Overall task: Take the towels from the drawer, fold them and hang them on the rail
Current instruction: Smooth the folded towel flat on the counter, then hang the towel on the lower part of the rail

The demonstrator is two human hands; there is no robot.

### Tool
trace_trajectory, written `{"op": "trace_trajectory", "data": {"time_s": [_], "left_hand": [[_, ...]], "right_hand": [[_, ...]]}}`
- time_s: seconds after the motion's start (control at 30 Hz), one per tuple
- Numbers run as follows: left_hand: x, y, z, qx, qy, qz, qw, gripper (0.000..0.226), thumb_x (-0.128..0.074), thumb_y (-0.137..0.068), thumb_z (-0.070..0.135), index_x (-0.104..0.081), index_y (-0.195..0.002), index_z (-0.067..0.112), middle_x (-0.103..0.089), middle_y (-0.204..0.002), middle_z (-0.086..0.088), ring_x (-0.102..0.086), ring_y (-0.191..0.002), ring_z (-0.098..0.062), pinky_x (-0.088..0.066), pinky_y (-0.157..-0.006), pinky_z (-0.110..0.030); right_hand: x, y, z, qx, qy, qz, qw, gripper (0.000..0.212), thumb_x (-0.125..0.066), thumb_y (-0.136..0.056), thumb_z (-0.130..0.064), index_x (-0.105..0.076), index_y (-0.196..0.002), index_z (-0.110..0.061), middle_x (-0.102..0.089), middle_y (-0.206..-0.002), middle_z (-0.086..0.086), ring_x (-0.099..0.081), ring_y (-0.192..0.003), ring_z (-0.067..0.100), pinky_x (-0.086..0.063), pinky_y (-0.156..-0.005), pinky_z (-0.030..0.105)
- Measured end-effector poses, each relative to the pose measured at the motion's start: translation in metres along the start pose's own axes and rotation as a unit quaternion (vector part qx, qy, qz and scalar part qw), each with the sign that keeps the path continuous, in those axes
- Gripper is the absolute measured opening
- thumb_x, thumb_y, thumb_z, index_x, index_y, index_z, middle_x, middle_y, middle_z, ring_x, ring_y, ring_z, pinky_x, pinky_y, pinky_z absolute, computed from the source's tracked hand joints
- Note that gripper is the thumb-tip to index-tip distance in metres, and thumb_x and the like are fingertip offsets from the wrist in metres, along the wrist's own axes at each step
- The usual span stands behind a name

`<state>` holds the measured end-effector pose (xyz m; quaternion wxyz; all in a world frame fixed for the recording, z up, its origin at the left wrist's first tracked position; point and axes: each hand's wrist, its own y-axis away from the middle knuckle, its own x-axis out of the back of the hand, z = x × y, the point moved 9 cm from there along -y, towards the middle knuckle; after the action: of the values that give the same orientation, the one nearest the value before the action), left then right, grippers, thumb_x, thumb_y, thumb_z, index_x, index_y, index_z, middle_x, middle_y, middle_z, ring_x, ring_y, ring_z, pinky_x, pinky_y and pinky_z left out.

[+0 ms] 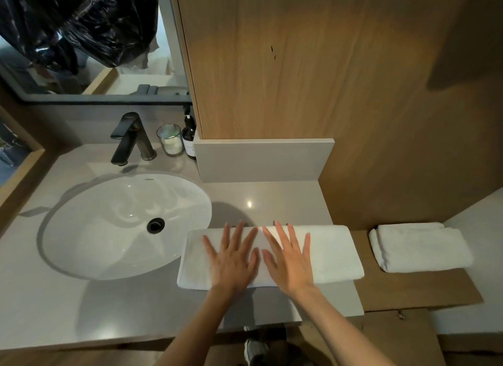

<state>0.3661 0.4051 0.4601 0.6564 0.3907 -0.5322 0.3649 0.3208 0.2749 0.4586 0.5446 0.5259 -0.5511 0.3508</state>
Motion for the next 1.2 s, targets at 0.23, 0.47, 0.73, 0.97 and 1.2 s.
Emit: {"op": "trace_trajectory", "data": {"time_s": [0.23, 0.47, 0.73, 0.97, 1.2], "left_hand": [[0.009, 0.01, -0.034, 0.031, 0.027, 0.04, 0.998, 0.065, -0.016, -0.092, 0.067, -0.029, -0.148, 0.038, -0.022, -0.159, 0.001, -0.005, -0.148, -0.031, -0.002, -0.115, -0.061], [0.01, 0.022, -0.068, 0.067, 0.026, 0.06, 0.996, 0.067, -0.014, -0.091, 0.067, -0.02, -0.151, 0.037, -0.01, -0.161, -0.01, -0.001, -0.148, -0.031, -0.005, -0.119, -0.049], [0.01, 0.024, -0.074, 0.054, 0.047, 0.047, 0.996, 0.07, -0.004, -0.089, 0.065, -0.008, -0.153, 0.036, 0.004, -0.161, -0.012, 0.01, -0.147, -0.027, 0.005, -0.118, -0.042], [0.018, 0.024, -0.067, 0.062, 0.029, 0.011, 0.998, 0.073, 0.0, -0.089, 0.056, -0.012, -0.153, 0.024, -0.006, -0.159, -0.02, -0.005, -0.147, -0.037, 0.004, -0.117, -0.047], [0.041, 0.024, -0.016, -0.036, 0.108, -0.044, 0.993, 0.113, 0.024, -0.056, 0.089, -0.001, -0.152, 0.035, 0.003, -0.162, -0.003, -0.003, -0.148, -0.03, 0.006, -0.115, -0.051]], "right_hand": [[0.008, 0.008, 0.073, -0.023, 0.03, 0.029, 0.999, 0.065, 0.009, -0.086, -0.075, 0.008, -0.147, -0.054, 0.011, -0.162, -0.01, 0.014, -0.149, 0.024, 0.015, -0.115, 0.058], [0.015, 0.016, 0.116, -0.133, 0.03, 0.028, 0.99, 0.07, 0.004, -0.081, -0.08, 0.012, -0.146, -0.054, 0.017, -0.161, -0.004, 0.014, -0.148, 0.034, 0.004, -0.115, 0.054], [0.017, 0.025, 0.145, -0.192, -0.214, 0.033, 0.957, 0.067, -0.03, -0.081, -0.079, -0.02, -0.144, -0.057, -0.03, -0.155, 0.005, -0.037, -0.136, 0.031, -0.046, -0.099, 0.047], [0.037, 0.041, 0.15, -0.189, -0.275, 0.136, 0.933, 0.05, -0.063, -0.091, -0.037, -0.049, -0.138, -0.029, -0.058, -0.131, 0.004, -0.053, -0.118, 0.023, -0.05, -0.096, 0.039], [0.109, 0.05, 0.125, -0.136, -0.278, 0.182, 0.933, 0.033, -0.062, -0.093, -0.032, -0.061, -0.125, -0.026, -0.064, -0.118, 0.002, -0.058, -0.104, 0.016, -0.051, -0.088, 0.031]]}}
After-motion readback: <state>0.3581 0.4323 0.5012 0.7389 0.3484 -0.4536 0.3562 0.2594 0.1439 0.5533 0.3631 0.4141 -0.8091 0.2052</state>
